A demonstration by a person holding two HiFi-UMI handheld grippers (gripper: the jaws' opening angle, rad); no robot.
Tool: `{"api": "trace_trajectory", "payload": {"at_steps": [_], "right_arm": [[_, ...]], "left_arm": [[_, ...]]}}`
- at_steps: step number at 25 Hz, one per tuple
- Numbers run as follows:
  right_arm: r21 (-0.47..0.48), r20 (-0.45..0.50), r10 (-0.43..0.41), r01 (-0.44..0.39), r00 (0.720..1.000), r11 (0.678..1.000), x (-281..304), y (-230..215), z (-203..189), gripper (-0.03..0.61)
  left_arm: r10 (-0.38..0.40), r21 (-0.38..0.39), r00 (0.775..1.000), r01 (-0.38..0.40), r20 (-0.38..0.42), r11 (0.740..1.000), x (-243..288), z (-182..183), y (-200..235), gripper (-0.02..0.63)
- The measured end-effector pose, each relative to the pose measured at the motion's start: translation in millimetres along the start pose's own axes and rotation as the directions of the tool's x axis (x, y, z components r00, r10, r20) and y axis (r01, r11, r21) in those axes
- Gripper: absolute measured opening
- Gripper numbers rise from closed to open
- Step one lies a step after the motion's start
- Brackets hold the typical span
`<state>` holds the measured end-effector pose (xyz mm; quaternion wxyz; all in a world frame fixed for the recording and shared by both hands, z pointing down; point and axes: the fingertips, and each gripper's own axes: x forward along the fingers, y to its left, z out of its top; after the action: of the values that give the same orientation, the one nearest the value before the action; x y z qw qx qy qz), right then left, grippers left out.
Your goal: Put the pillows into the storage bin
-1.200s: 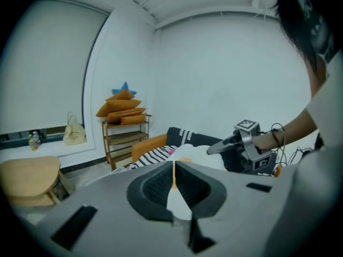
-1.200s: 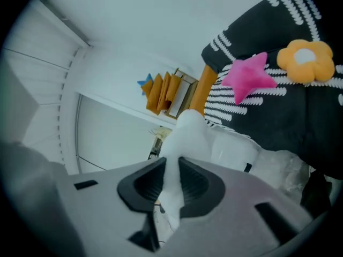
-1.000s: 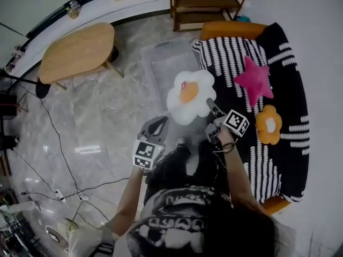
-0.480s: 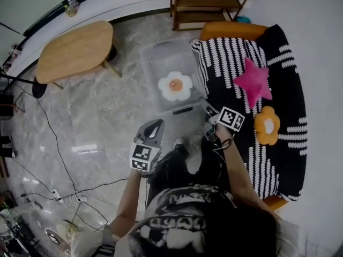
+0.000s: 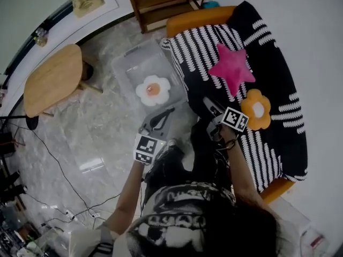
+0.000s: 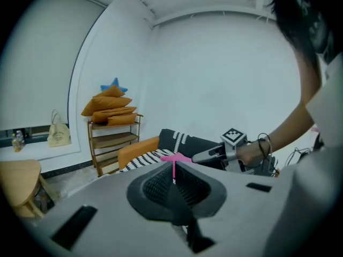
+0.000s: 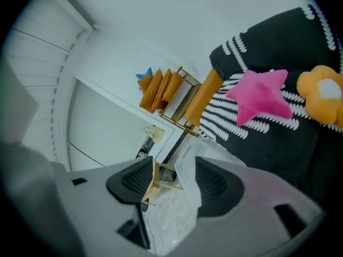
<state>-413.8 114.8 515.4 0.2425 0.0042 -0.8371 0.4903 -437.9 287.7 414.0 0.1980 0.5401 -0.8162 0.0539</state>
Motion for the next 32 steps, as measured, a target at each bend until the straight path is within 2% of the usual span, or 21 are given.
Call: {"api": "trace_trajectory", "payload": {"at_steps": [2, 8, 11, 16, 20, 26, 32], "right_arm": [[0.028, 0.022, -0.024, 0.024, 0.999, 0.999, -12.7, -25.6, 25.8, 0.244], [0.116, 0.027, -0.092, 0.088, 0.995, 0.989, -34.3, -118.7, 109.6, 0.245], [0.144, -0.001, -0.134, 0.133, 0.991, 0.981, -36.3, -173.0, 140.3, 0.250], [0.128, -0.092, -0.192, 0.203, 0.977, 0.971, -25.0, -257.6, 170.3, 0.262], [0.121, -0.163, -0.227, 0.248, 0.960, 0.961, -13.5, -320.5, 171.0, 0.280], [0.123, -0.269, -0.252, 0.293, 0.929, 0.948, 26.6, -412.1, 144.5, 0.328], [0.108, -0.377, -0.298, 0.361, 0.877, 0.926, 45.0, -455.1, 104.9, 0.339]], "left_arm": [[-0.027, 0.013, 0.999, 0.027, -0.018, 1.000, 31.7, 9.7, -14.8, 0.012], [-0.044, 0.004, 0.996, 0.045, -0.074, 0.999, 138.2, 43.1, -56.1, 0.012], [-0.062, 0.003, 0.994, 0.062, -0.095, 0.998, 192.2, 60.4, -78.4, 0.012], [-0.093, 0.011, 0.986, 0.095, -0.139, 0.995, 278.3, 75.0, -105.6, 0.012], [-0.116, 0.012, 0.976, 0.120, -0.183, 0.993, 336.4, 65.9, -121.6, 0.012], [-0.128, 0.010, 0.968, 0.134, -0.216, 0.991, 408.4, 34.6, -137.9, 0.012], [-0.134, 0.016, 0.954, 0.144, -0.268, 0.989, 426.6, 10.0, -135.8, 0.012]]}}
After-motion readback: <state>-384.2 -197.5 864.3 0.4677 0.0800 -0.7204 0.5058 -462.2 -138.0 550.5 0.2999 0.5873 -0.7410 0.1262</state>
